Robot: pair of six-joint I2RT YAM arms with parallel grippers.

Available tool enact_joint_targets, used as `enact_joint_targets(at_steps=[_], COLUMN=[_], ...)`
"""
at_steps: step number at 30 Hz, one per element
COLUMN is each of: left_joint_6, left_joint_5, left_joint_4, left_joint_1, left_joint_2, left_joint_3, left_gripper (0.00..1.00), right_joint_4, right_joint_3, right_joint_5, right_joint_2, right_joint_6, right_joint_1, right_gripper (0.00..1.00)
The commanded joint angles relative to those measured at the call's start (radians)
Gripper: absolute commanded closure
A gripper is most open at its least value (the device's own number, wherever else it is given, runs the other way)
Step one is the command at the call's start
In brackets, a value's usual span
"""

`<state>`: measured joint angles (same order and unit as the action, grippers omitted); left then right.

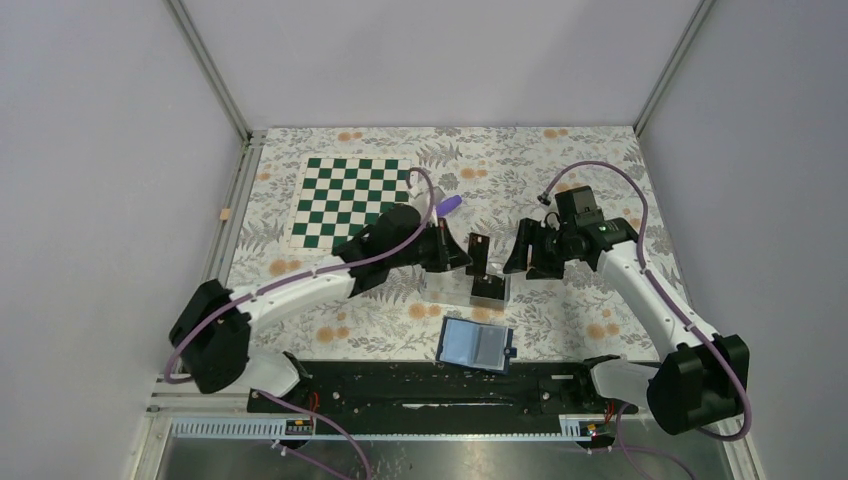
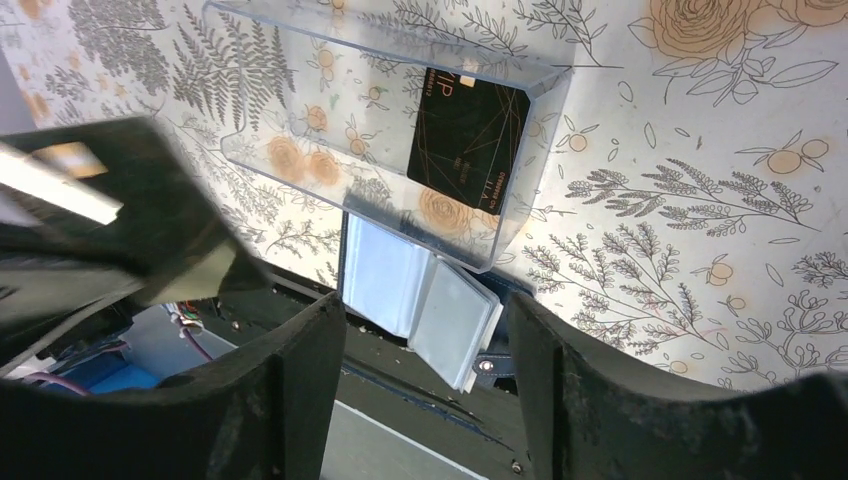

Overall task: Put the credit cards into the card holder
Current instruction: Pick up the credit card from the storage box.

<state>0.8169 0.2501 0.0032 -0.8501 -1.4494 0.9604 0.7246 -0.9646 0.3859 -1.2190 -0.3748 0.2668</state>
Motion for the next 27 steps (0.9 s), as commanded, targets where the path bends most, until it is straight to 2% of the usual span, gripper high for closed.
enact_joint_targets(at_steps=[1, 10, 17, 22, 27], left_joint_6=[-0.016, 0.029, 0.014, -0.071, -0.322], left_joint_5=[0.061, 0.226, 0.253, 0.183, 0.021], left_joint_4=[0.270, 0.580, 0.602, 0.451, 0.129], left_joint_1=[0.016, 0.042, 0.042, 0.042, 0.019], left_joint_2=[0.142, 0.253, 0.293, 0.338, 0.395], left_joint_3=[-0.094, -0.239, -0.279, -0.262, -0.183], left_gripper=[1.00, 1.00, 1.00, 1.00, 1.00], right_joint_4=[0.011, 0.011, 0.010, 0.011, 0.011], right_joint_3=[-0.025, -0.013, 0.004, 0.006, 0.006], right_joint_5=[0.050, 0.084, 0.105, 0.113, 0.127], right_joint_2=[0.041, 0.076, 0.108, 0.110, 0.105], right_joint_6=[0.010, 0.011, 0.021, 0.023, 0.034], right_joint_1=[-0.018, -0.029, -0.039, -0.042, -0.043], right_gripper=[0.32, 0.25, 0.19, 0.18, 0.18])
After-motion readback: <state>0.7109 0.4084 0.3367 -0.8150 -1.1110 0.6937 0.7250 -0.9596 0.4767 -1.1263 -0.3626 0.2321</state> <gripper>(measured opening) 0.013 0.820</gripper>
